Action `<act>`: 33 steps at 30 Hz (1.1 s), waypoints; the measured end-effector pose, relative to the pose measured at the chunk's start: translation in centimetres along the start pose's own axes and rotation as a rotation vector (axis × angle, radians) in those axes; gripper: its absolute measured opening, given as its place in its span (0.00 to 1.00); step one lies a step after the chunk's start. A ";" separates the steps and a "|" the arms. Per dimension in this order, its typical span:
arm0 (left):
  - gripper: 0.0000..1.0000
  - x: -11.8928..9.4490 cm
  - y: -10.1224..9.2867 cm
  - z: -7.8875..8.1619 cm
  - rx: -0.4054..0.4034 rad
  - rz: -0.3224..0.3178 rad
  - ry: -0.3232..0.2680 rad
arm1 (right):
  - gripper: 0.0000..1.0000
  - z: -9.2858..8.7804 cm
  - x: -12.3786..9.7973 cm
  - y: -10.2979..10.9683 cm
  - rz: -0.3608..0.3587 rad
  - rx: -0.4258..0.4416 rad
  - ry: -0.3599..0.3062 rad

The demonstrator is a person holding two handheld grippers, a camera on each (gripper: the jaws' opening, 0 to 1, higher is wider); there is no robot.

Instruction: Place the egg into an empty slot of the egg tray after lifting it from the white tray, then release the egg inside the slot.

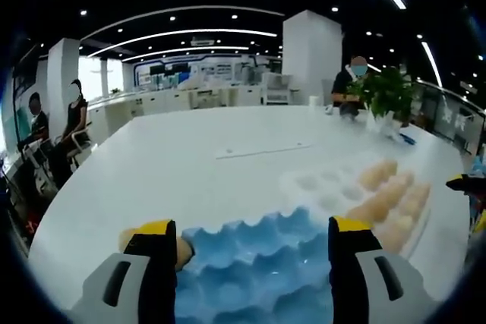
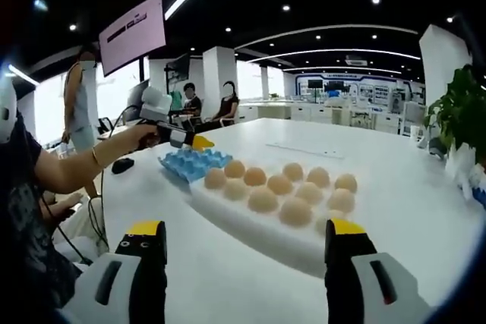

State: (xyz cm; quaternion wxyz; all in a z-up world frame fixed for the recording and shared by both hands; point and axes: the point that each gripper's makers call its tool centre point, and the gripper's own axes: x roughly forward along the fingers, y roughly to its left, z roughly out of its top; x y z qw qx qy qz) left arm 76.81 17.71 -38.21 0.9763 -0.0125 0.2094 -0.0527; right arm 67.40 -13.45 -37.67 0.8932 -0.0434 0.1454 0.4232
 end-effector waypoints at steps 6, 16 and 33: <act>0.83 -0.2 -1.0 0.1 0.004 -0.021 -0.007 | 0.89 0.0 0.2 0.1 -0.001 -0.007 0.000; 0.82 -0.2 -1.8 0.5 0.010 -0.049 -0.015 | 0.90 -0.2 0.6 0.4 0.013 -0.012 0.008; 0.81 -0.4 -4.4 1.0 0.032 -0.085 -0.026 | 0.89 -0.6 0.9 0.3 0.007 -0.027 0.028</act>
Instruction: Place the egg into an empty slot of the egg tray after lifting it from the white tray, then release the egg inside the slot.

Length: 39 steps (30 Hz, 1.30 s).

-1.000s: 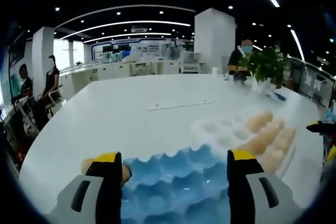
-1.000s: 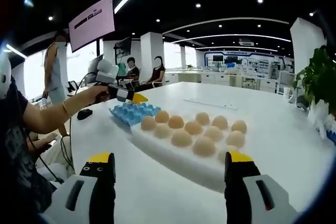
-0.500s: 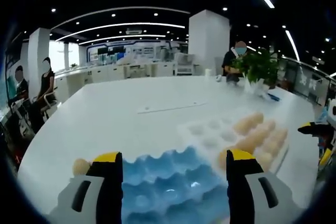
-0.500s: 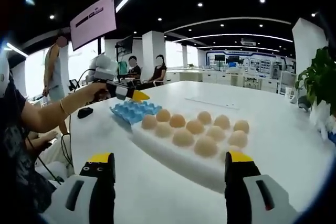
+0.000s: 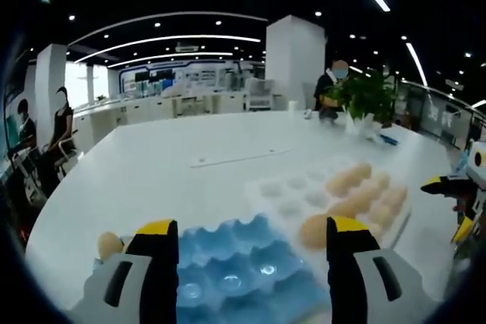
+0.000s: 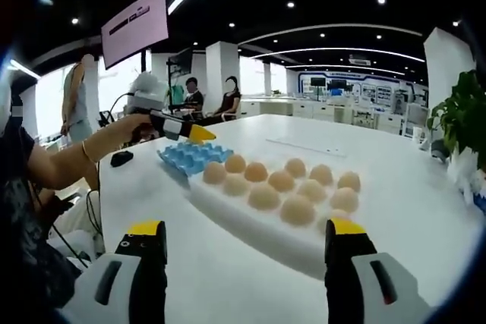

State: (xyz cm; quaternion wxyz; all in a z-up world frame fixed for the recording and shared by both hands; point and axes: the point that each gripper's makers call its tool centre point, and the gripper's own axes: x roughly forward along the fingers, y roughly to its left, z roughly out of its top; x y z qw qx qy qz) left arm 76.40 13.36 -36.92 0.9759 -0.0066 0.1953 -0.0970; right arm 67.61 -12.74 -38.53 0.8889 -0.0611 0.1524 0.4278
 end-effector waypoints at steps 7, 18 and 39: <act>0.80 0.1 -1.2 0.0 0.005 -0.016 0.001 | 0.89 -0.1 0.4 0.5 0.011 -0.003 0.003; 0.76 0.2 -2.4 -0.1 0.021 -0.038 0.001 | 0.89 0.0 0.4 0.5 0.007 -0.007 -0.005; 0.68 2.8 -6.0 0.5 -0.055 -0.076 0.068 | 0.89 -0.4 0.1 0.7 0.000 -0.010 0.001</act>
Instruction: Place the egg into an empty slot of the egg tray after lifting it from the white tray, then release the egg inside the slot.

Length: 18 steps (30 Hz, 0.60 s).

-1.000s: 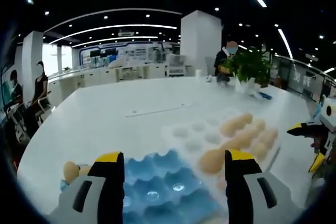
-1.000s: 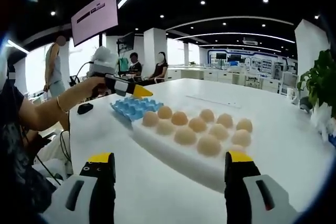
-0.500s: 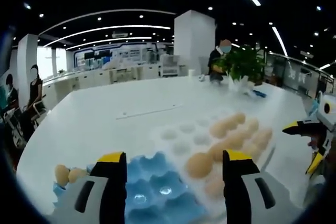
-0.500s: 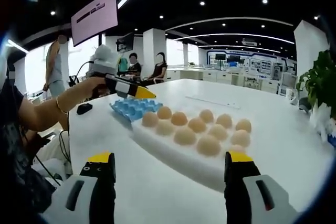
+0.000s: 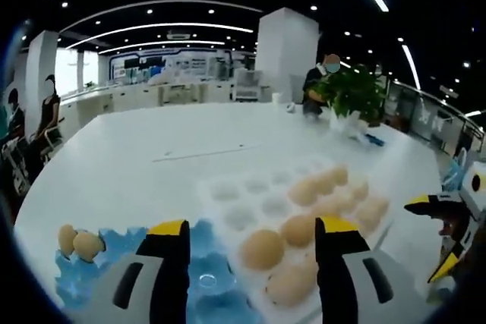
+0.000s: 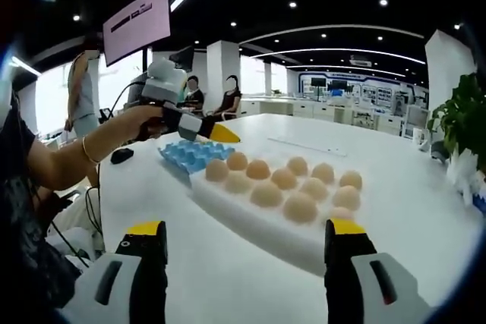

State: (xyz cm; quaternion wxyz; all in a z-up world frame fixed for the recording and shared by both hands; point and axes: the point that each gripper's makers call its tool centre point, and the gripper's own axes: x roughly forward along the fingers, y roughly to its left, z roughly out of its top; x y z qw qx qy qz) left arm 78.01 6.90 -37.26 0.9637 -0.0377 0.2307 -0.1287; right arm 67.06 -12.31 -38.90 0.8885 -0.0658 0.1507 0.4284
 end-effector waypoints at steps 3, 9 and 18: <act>0.66 0.3 -0.5 0.1 0.014 0.012 0.005 | 0.89 -0.1 0.0 0.0 -0.002 0.001 0.001; 0.65 0.6 -1.3 0.3 0.024 0.016 0.005 | 0.89 0.0 -0.1 -0.1 0.000 0.004 -0.002; 0.65 1.2 -2.3 0.5 0.031 -0.003 0.009 | 0.89 -0.2 -0.3 -0.2 -0.004 0.013 -0.004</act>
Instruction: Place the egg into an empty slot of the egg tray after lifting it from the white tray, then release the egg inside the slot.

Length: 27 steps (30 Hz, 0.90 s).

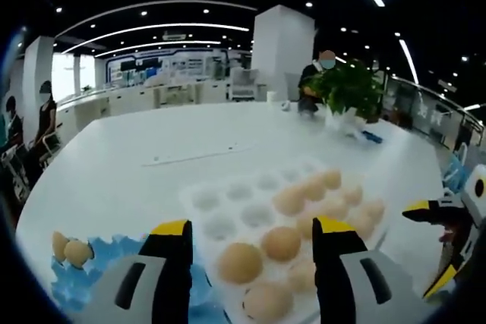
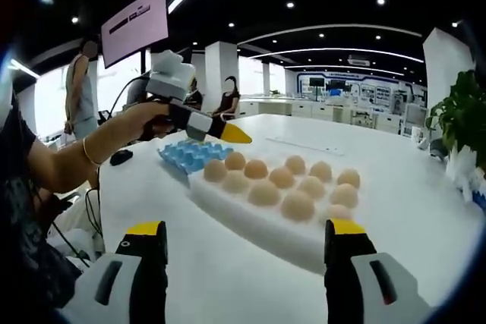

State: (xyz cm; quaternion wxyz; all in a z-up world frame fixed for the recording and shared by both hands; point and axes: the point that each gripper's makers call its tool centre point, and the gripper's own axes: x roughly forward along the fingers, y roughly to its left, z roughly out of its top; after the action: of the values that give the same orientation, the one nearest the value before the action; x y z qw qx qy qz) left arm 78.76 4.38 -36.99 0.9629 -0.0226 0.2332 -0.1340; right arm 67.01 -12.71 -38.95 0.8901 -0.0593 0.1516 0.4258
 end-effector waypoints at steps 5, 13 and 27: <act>0.64 0.4 -0.7 -0.3 0.035 0.015 0.008 | 0.89 -0.1 -0.1 0.0 0.000 0.002 0.003; 0.64 1.2 -2.2 -0.2 0.014 -0.014 -0.004 | 0.89 -0.1 -0.4 -0.3 -0.004 0.003 -0.003; 0.62 2.7 -5.3 0.8 0.072 -0.036 -0.023 | 0.89 0.2 -0.7 -0.4 0.000 0.022 -0.014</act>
State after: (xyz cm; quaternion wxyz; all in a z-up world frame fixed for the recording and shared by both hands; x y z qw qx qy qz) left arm 80.15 -1.49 -36.88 0.9631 0.0062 0.2169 -0.1594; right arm 66.98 -13.39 -38.52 0.8917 -0.0466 0.1500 0.4246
